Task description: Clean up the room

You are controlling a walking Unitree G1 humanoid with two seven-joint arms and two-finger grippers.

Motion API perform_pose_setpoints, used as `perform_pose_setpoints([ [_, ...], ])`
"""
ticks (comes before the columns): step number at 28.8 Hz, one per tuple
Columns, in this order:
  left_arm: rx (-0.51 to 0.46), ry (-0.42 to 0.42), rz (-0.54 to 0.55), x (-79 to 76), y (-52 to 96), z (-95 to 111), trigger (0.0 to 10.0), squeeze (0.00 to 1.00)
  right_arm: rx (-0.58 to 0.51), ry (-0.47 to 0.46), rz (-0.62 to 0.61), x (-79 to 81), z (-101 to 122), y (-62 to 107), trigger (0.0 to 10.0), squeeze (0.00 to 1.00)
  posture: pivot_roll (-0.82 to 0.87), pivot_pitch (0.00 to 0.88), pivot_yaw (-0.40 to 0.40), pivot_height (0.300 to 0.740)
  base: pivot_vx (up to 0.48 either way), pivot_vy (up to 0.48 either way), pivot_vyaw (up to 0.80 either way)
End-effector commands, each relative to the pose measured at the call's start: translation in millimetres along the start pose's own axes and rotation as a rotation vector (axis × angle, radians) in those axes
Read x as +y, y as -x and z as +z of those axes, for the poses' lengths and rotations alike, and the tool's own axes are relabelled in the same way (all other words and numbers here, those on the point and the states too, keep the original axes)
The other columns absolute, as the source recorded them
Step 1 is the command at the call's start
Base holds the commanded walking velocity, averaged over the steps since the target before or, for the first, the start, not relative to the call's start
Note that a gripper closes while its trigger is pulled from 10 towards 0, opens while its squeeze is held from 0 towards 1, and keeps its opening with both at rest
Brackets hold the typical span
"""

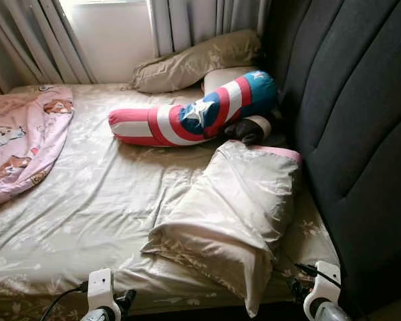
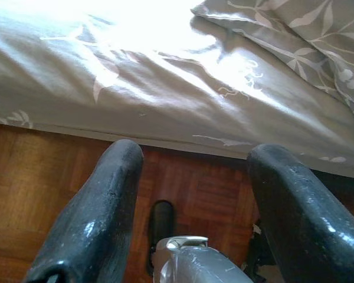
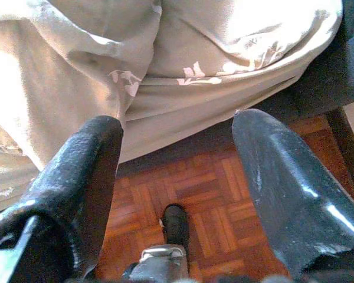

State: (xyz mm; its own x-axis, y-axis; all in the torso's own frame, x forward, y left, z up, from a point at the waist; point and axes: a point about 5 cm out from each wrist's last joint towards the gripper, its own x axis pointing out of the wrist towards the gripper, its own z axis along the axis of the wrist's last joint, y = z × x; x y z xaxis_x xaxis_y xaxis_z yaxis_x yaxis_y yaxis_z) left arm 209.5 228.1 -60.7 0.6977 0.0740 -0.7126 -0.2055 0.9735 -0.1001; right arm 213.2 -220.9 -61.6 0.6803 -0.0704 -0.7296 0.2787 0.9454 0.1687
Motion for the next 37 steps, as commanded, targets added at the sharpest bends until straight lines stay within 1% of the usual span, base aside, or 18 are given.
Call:
perform_pose_setpoints([
  [1,0.024,0.003,0.011,2.8,1.1,-4.4,10.0,0.00,-0.005,0.018,0.005,-0.2,1.4,-0.1,10.0,0.00,0.09,0.000,-0.003,0.740,0.000,0.000,0.00],
  [2,0.024,0.003,0.012,2.9,1.1,-4.4,10.0,0.00,-0.004,0.030,0.009,0.0,1.8,-0.1,10.0,0.00,0.09,0.000,-0.003,0.740,0.000,0.000,0.00],
  [5,0.025,0.000,0.012,2.9,1.1,-4.4,10.0,0.00,-0.009,0.042,0.036,1.6,2.7,-0.2,10.0,0.00,0.09,0.000,-0.006,0.740,0.091,0.000,0.80],
  [7,0.026,-0.001,0.013,3.0,1.1,-4.4,10.0,0.00,-0.007,0.028,0.037,1.7,2.2,-0.2,10.0,0.00,0.09,0.000,-0.006,0.740,0.306,0.000,0.80],
  [10,0.026,-0.001,0.013,2.9,1.0,-4.4,10.0,0.00,-0.008,0.031,0.047,2.2,2.6,-0.2,10.0,0.00,0.09,0.000,-0.006,0.740,0.356,0.000,0.00],
  [13,0.025,0.000,0.013,2.9,1.0,-4.4,10.0,0.00,-0.009,0.007,0.040,2.0,1.9,-0.2,10.0,0.00,0.09,0.000,-0.006,0.740,0.374,0.000,0.00],
  [21,0.025,0.000,0.013,2.7,1.1,-4.7,10.0,0.00,-0.005,0.012,0.041,1.6,1.5,0.0,10.0,0.00,0.09,0.000,-0.008,0.740,0.386,0.000,0.00],
  [34,0.022,0.000,0.007,2.7,1.1,-4.3,10.0,0.00,-0.018,-0.017,0.045,2.2,1.7,0.0,10.0,0.00,0.09,0.000,-0.007,0.740,0.000,0.000,0.00],
  [37,0.006,0.002,-0.010,1.9,1.1,-2.8,10.0,0.00,-0.028,-0.034,0.050,2.9,2.0,0.1,10.0,0.00,0.09,0.000,-0.007,0.740,0.000,0.000,0.00],
])
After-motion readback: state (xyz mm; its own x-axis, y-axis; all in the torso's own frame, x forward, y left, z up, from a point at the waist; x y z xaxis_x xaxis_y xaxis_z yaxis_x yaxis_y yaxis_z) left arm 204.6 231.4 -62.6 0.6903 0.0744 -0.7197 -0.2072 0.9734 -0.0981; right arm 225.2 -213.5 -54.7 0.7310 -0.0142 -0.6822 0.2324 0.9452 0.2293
